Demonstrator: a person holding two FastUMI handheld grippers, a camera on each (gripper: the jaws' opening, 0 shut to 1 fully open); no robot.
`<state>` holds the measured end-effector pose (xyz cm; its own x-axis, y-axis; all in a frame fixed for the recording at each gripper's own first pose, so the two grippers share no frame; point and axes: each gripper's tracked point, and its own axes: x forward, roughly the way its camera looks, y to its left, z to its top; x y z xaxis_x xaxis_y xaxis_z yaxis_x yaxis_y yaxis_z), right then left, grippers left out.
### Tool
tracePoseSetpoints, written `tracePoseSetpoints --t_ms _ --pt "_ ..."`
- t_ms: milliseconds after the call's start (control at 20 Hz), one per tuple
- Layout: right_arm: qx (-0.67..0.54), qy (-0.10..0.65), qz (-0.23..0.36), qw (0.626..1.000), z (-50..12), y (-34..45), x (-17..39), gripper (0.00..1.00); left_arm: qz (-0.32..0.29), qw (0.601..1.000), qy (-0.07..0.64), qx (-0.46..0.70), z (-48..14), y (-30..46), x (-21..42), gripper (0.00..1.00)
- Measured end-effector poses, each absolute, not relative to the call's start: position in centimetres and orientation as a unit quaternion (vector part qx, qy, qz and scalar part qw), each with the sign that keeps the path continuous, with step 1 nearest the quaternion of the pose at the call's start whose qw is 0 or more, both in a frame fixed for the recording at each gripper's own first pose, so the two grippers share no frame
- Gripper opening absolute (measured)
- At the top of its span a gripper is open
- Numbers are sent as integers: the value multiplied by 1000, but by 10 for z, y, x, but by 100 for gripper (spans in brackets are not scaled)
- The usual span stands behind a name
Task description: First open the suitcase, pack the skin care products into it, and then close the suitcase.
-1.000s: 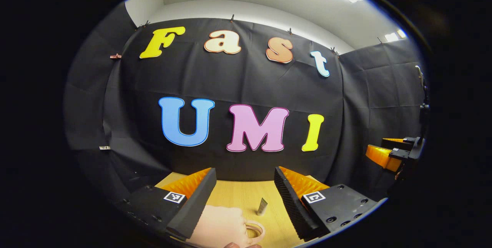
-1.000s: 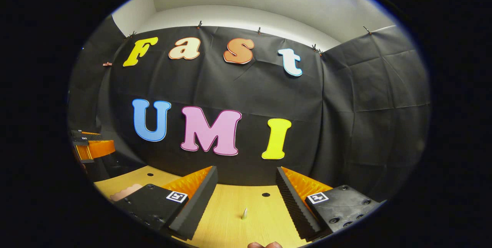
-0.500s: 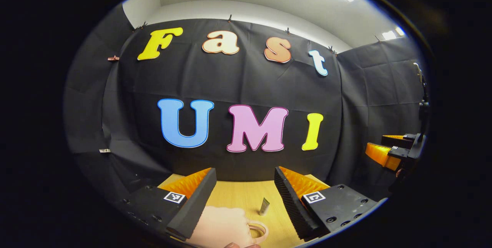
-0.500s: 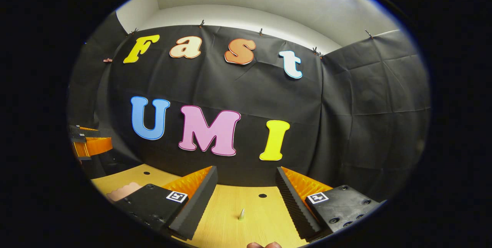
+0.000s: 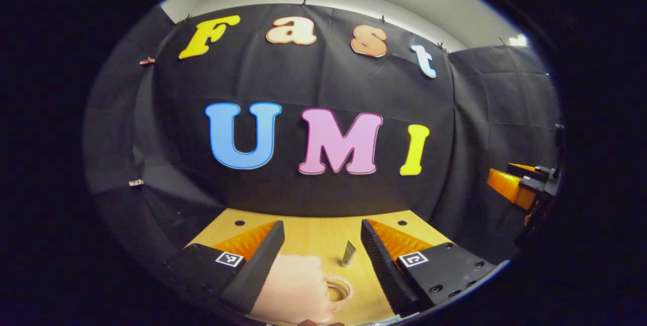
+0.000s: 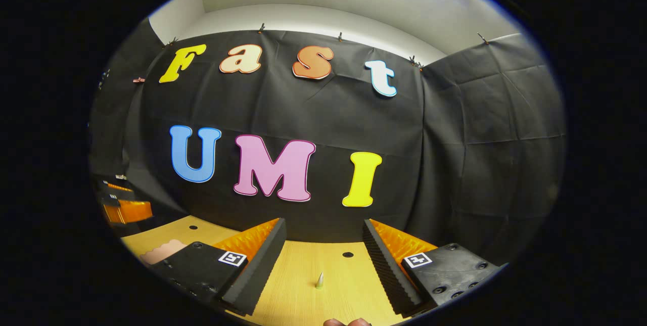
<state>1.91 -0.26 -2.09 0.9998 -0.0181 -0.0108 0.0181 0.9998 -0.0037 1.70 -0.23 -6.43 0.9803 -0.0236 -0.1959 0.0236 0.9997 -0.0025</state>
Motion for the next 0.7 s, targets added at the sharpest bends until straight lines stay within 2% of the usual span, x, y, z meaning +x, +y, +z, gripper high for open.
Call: tracePoseSetpoints --t_ms 350,400,700 --pt "14 29 25 999 -74 -29 53 94 -23 969 246 -14 -175 -51 45 96" --pt "22 31 30 999 -84 -35 61 96 -24 962 272 -17 -196 -59 49 96" --pt "41 61 56 996 -144 -70 109 96 43 887 457 -42 -312 -65 64 96"
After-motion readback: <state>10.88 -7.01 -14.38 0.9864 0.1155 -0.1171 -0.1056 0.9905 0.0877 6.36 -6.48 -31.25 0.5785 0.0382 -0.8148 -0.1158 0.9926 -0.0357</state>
